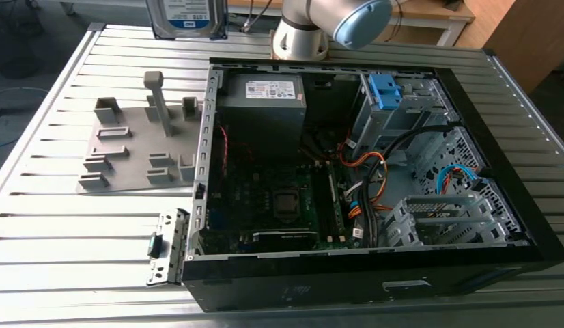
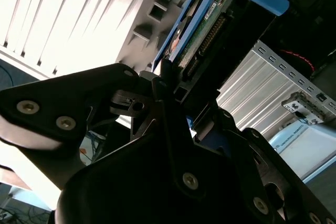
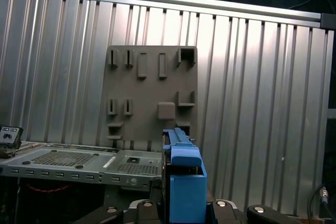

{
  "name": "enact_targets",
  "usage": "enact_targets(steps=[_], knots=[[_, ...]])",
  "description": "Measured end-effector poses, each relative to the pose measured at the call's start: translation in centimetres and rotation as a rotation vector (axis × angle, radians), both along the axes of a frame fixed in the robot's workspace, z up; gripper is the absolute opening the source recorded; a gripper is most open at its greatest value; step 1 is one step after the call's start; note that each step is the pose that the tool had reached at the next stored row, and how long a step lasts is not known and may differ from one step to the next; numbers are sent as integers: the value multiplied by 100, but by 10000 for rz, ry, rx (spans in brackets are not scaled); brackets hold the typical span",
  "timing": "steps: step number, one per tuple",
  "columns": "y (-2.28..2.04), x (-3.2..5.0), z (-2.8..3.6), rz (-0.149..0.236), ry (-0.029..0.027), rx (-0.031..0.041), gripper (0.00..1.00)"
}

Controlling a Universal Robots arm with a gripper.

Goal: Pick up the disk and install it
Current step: 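Pick up the disk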

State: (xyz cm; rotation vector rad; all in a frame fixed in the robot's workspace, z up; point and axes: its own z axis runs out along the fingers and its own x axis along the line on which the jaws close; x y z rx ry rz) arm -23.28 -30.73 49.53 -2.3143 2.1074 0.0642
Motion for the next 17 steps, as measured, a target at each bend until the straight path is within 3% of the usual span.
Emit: enact_targets(steps=[2, 3, 17], knots=[[-4, 29, 0, 0, 0, 0, 36], [-13, 99, 0, 0, 0, 0, 36], [-41, 286, 0, 0, 1, 0, 36]])
